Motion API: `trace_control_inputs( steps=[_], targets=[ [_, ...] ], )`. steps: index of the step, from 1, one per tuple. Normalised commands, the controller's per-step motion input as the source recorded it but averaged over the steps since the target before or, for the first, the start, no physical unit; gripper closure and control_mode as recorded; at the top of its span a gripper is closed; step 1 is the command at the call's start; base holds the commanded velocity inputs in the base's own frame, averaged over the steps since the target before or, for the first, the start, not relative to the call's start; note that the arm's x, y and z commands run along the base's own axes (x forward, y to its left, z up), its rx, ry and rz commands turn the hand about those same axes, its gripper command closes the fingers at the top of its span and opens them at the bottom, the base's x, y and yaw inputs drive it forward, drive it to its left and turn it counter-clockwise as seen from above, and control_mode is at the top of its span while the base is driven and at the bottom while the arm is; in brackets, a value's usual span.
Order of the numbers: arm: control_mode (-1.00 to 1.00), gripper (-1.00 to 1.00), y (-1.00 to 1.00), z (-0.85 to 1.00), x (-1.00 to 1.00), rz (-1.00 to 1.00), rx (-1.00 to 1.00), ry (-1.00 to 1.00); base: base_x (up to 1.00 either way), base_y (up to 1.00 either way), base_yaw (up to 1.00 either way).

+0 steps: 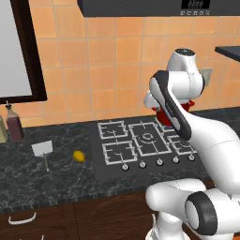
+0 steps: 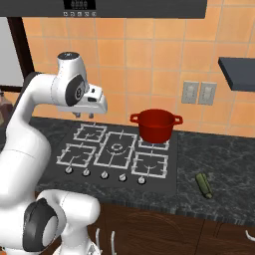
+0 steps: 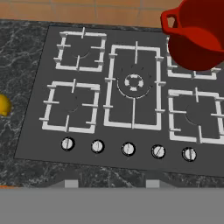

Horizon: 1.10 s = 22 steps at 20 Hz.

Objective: Put the cucumber and lemon in the pot. Retrieve the spatula and lightly stir the vegetables in the pot.

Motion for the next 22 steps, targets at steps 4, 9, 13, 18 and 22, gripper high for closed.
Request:
trace_control_inputs(
  steps=[4,9,13,18,22],
  targets=[
    [-1.00,-1.00,-0.01,0.00,-0.14,0.00,0.00,-0.13,0.00,0.00,0.00],
    [-1.00,-1.00,-0.83,0.00,-0.51,0.07,0.13,-0.22,0.00,0.00,0.00],
    [-1.00,-1.00,-1.00,-0.06,-0.39,0.06,0.04,-0.08,0.00,0.00,0.00],
    [-1.00,-1.00,-1.00,-0.26,-0.04,0.06,0.00,0.01,0.00,0.00,0.00],
    [-1.00,-1.00,-1.00,-0.32,0.00,0.03,-0.02,0.11,0.00,0.00,0.00]
  ],
)
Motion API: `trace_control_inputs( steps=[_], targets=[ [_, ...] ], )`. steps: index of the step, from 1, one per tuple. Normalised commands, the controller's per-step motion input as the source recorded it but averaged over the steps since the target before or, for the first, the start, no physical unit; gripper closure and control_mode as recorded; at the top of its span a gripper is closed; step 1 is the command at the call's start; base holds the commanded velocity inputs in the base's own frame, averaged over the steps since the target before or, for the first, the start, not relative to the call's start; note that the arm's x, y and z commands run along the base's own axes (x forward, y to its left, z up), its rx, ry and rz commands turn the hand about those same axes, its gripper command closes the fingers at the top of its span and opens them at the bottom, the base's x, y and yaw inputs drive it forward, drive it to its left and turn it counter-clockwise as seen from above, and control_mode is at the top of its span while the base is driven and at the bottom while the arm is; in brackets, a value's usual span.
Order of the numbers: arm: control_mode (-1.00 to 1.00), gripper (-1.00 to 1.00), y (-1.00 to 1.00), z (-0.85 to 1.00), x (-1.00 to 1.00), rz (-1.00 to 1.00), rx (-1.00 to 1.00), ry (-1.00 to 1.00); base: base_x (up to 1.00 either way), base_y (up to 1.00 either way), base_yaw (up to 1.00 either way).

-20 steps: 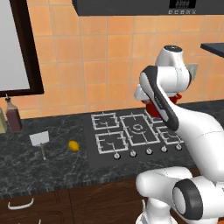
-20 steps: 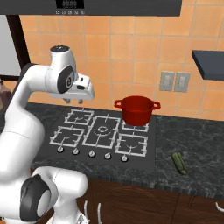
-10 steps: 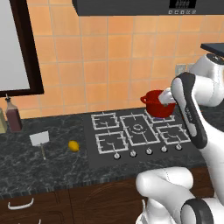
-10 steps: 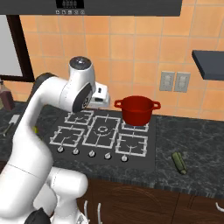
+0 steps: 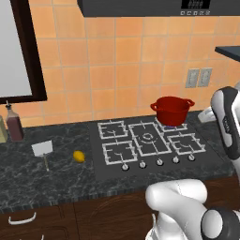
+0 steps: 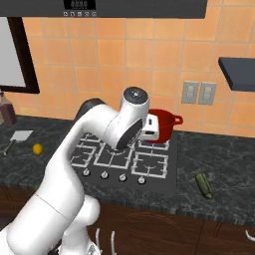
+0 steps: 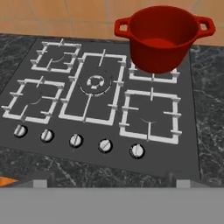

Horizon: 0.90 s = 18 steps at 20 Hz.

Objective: Put the cucumber and lemon in the pot. Retrieve the spatula and lightly stir the vegetables in the pot.

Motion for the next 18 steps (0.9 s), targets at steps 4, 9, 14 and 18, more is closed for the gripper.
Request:
trace_control_inputs(
  steps=[4,9,14,18],
  targets=[
    [-1.00,-1.00,-0.97,-0.38,0.05,0.00,-0.05,0.16,0.00,0.00,0.00],
    [-1.00,-1.00,-0.85,-0.46,0.13,0.00,-0.04,0.22,0.00,0.00,0.00],
    [-1.00,-1.00,-0.76,-0.46,0.24,0.00,0.00,0.23,0.00,0.00,0.00],
    [-1.00,-1.00,-0.65,-0.44,0.31,0.00,0.00,0.21,0.00,0.00,0.00]
  ],
)
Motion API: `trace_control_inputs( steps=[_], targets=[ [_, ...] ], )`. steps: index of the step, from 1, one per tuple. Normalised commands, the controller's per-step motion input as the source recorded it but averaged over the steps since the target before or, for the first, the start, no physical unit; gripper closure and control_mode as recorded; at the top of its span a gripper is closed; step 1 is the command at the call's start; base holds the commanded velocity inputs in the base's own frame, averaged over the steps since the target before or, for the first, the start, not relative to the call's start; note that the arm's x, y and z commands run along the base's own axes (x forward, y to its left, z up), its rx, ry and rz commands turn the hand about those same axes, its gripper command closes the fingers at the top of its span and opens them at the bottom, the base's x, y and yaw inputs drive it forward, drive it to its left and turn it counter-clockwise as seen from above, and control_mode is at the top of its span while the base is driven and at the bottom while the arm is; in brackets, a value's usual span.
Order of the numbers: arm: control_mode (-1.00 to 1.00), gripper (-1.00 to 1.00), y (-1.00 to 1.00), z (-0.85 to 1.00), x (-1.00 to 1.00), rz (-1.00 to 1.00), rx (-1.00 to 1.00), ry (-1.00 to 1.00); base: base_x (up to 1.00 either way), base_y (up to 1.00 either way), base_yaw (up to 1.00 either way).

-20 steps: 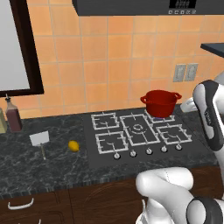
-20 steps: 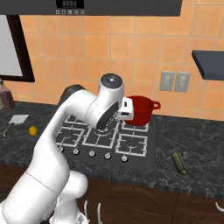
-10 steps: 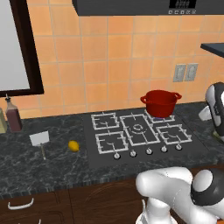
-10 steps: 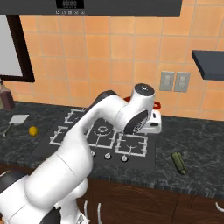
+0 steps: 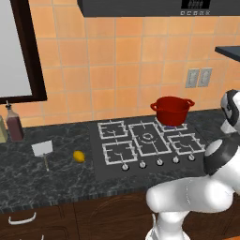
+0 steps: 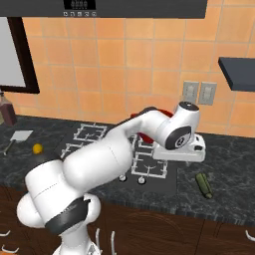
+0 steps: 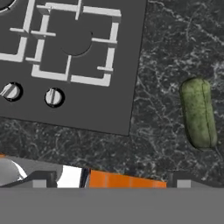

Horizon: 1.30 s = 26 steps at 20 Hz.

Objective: Put the cucumber and lemon in the pot. Retrieve the spatula and lightly stir the vegetables in the pot.

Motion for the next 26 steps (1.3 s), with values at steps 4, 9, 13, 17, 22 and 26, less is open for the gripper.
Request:
trace_control_inputs(
  steps=[4,9,13,17,22,26],
  targets=[
    [-1.00,-1.00,-0.50,-0.44,0.35,0.00,0.00,0.13,0.00,0.00,0.00],
    [-1.00,-1.00,-0.36,-0.44,0.36,0.00,-0.01,0.01,0.00,0.00,0.00],
    [-1.00,-1.00,-0.23,-0.43,0.34,0.03,-0.06,0.00,0.00,0.00,0.00],
    [-1.00,-1.00,-0.20,-0.40,0.27,0.03,-0.08,0.00,0.00,0.00,0.00],
    [-1.00,-1.00,-0.26,-0.32,0.15,0.05,-0.02,0.00,0.00,0.00,0.00],
    [-1.00,-1.00,-0.11,-0.17,0.03,0.06,-0.02,-0.07,0.00,0.00,0.00]
  ],
)
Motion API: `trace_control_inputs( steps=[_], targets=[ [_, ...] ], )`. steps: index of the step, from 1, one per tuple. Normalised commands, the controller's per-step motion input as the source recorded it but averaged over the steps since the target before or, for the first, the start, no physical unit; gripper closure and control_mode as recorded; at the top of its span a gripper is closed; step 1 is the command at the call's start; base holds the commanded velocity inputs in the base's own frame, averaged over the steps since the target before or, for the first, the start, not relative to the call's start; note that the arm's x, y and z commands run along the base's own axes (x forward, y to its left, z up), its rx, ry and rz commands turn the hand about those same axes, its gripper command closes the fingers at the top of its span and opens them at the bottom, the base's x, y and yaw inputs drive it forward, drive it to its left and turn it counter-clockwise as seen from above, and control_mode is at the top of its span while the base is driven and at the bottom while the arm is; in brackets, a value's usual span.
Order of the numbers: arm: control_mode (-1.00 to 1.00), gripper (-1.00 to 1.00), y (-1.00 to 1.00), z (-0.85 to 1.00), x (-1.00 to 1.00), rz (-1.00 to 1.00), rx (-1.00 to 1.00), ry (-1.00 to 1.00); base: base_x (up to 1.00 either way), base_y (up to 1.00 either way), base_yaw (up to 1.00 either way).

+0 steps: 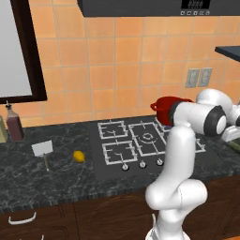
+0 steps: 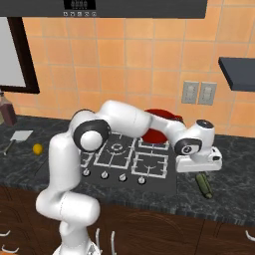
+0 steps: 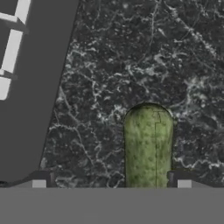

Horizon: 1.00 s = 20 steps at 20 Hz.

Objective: Put the cucumber and lemon in the pot. Retrieve the spatula and lightly stir the vegetables in the pot.

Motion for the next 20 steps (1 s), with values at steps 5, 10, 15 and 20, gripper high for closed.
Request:
trace_control_inputs(
  steps=[5,10,15,20],
  targets=[
    [-1.00,-1.00,-0.06,-0.22,0.16,0.03,-0.04,-0.04,0.00,0.00,0.00],
    [-1.00,-1.00,0.00,-0.48,0.14,0.02,-0.03,0.00,0.00,0.00,0.00],
    [-1.00,-1.00,0.00,-0.29,0.13,0.00,-0.03,0.00,0.00,0.00,0.00],
    [-1.00,-1.00,0.00,-0.14,0.21,0.02,-0.02,-0.03,0.00,0.00,0.00]
  ],
)
